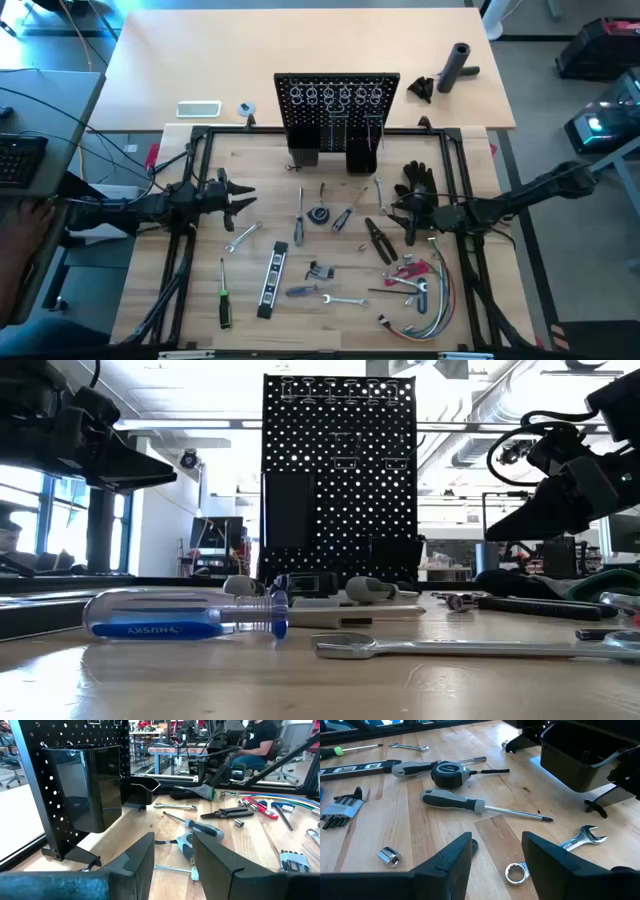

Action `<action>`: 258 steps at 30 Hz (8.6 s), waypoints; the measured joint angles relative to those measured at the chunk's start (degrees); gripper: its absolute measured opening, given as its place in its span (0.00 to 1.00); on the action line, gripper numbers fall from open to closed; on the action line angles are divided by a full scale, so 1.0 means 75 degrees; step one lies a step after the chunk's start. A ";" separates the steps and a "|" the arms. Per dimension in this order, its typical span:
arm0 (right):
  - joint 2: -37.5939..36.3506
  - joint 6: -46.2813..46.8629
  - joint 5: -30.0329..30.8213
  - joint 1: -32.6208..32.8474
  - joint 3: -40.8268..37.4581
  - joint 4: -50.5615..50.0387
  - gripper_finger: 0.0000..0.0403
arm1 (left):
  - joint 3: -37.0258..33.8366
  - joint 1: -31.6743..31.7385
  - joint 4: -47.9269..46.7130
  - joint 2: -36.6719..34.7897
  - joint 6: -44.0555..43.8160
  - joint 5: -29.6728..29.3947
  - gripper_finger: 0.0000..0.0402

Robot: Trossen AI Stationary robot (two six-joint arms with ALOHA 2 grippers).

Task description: Hang tools onto peg board

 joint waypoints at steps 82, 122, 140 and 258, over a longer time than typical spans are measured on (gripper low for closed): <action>0.0000 0.0000 0.0000 0.0000 -0.0002 0.0000 0.43 | 0.0000 0.0000 0.0001 -0.0001 0.0003 0.0000 0.31; 0.0000 -0.0003 0.0000 0.0001 -0.0003 0.0000 0.43 | 0.0000 0.0000 0.0002 -0.0002 0.0002 0.0000 0.31; 0.0000 -0.0003 0.0575 -0.0041 -0.0002 -0.0017 0.43 | -0.0003 0.0000 0.0000 0.0000 0.0003 0.0000 0.31; 0.2894 -0.1263 -0.2055 0.0027 0.4336 -0.2114 0.53 | 0.0000 -0.0007 0.0411 0.0000 -0.0204 -0.0012 0.31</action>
